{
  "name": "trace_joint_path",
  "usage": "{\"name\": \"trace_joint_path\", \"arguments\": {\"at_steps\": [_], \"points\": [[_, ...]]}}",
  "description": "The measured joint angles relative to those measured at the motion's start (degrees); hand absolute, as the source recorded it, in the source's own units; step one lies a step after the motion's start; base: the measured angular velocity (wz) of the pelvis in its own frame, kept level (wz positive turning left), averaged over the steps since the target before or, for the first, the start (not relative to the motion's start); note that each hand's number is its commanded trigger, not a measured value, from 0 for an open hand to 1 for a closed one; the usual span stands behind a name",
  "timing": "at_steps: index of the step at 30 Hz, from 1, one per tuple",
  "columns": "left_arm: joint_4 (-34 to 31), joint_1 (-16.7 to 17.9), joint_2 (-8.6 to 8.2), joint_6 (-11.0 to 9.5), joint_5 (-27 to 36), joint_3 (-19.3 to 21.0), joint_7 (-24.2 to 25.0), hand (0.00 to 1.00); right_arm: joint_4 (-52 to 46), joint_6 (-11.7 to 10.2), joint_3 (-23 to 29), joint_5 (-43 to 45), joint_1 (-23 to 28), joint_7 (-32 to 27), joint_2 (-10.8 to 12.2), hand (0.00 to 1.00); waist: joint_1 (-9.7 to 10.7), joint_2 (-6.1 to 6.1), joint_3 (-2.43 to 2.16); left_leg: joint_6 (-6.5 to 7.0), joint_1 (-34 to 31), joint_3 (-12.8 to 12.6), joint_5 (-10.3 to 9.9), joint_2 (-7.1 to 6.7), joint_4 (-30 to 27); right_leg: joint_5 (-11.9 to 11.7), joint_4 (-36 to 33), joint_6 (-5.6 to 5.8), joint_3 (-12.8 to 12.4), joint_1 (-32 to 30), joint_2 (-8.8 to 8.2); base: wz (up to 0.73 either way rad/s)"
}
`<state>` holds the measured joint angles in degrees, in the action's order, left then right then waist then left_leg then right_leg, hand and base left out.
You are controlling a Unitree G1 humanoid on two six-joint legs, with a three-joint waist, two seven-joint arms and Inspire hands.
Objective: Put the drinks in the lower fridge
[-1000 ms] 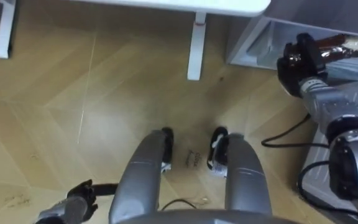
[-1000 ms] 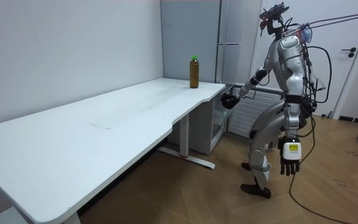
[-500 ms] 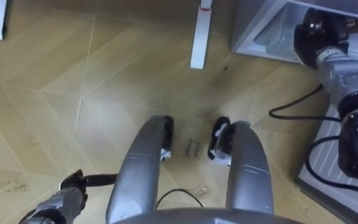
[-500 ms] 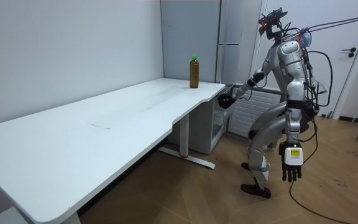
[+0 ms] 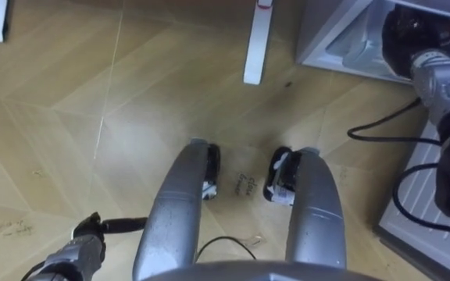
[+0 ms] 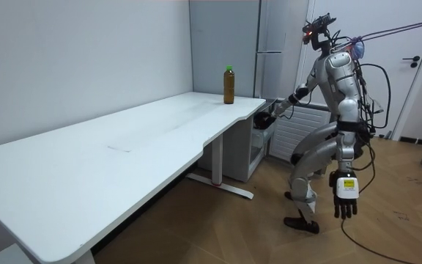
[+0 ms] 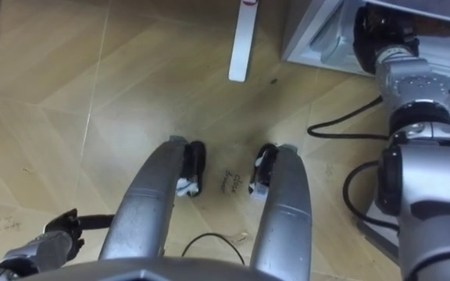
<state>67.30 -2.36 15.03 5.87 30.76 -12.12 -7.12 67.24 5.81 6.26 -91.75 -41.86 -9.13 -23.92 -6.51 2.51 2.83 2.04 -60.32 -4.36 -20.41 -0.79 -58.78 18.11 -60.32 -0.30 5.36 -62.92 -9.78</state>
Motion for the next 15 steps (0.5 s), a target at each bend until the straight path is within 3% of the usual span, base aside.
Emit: {"name": "trace_joint_path", "arguments": {"at_steps": [15], "points": [[-3.7, 2.8, 0.18, -1.2, 0.3, -0.8, -0.1, 0.0, 0.0, -0.4, -0.6, -0.2, 0.1, -1.2, -0.4, 0.0, -0.6, -0.3, -0.16, -0.11, 1.0, -0.5, 0.0, 0.08, 0.5, 0.1, 0.0, 0.12, -0.6, 0.5, 0.19, 0.0]]}}
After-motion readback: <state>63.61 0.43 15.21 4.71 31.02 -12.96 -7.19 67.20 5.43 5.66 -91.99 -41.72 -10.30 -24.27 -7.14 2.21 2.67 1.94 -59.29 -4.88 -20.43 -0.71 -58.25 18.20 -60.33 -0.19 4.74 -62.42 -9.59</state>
